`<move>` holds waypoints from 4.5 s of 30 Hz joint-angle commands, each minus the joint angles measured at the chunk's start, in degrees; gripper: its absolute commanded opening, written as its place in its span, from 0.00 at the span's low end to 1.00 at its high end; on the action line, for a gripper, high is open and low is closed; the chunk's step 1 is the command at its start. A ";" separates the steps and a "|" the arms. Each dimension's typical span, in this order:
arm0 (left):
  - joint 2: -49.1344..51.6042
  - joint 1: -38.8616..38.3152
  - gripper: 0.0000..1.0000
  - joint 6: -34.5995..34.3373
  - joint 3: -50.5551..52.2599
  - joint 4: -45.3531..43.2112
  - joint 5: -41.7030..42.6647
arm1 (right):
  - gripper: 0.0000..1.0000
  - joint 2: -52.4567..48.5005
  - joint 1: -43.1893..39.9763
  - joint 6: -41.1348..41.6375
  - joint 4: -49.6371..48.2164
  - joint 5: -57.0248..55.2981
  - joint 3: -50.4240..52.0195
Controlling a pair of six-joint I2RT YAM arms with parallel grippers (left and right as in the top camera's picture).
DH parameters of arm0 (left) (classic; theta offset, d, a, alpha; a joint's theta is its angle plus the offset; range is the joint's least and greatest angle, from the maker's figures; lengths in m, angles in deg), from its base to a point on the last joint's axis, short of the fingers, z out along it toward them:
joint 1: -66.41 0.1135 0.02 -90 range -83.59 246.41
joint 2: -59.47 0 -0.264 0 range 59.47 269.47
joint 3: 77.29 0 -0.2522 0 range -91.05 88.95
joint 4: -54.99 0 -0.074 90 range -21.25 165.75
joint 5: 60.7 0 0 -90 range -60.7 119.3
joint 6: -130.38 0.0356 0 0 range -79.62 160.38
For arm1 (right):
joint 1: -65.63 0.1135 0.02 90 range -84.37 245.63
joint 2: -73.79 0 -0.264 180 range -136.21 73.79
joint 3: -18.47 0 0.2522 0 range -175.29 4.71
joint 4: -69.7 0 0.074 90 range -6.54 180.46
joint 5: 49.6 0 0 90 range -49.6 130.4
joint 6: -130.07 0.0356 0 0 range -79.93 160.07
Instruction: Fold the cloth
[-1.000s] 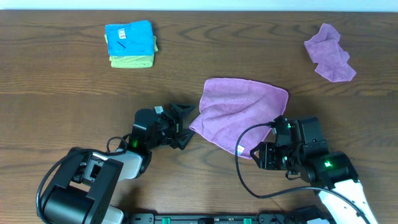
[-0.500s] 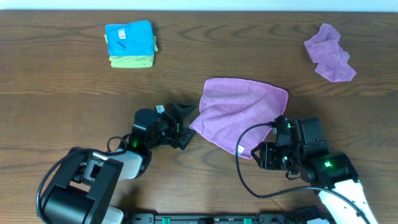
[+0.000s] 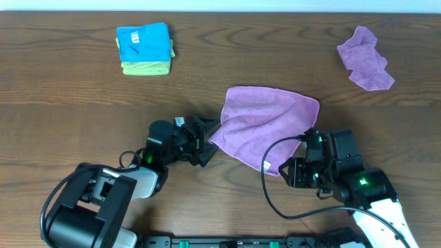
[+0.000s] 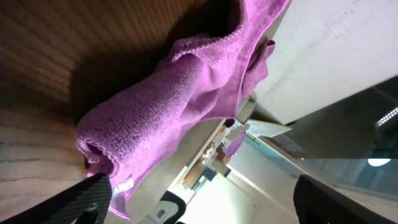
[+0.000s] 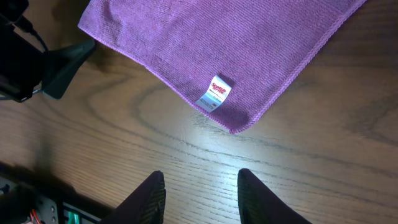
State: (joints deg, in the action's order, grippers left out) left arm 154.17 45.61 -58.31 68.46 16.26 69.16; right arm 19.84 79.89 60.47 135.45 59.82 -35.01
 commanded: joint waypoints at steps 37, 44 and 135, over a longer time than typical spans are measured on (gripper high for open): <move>0.55 -0.24 0.92 2.23 -0.57 -0.46 -4.22 | 0.38 -0.04 -0.48 0.33 0.04 -1.09 0.20; 0.55 -0.24 0.91 2.27 -0.57 -0.46 -3.17 | 0.37 -0.04 -0.48 0.35 0.04 -1.25 0.20; 5.38 0.28 0.06 32.24 -21.77 13.40 12.72 | 0.42 -0.04 -0.48 11.80 -4.63 -2.29 7.45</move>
State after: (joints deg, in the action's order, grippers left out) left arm 159.15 44.71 -33.86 51.02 26.01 72.57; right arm 19.84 79.89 66.98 131.78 56.89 -30.75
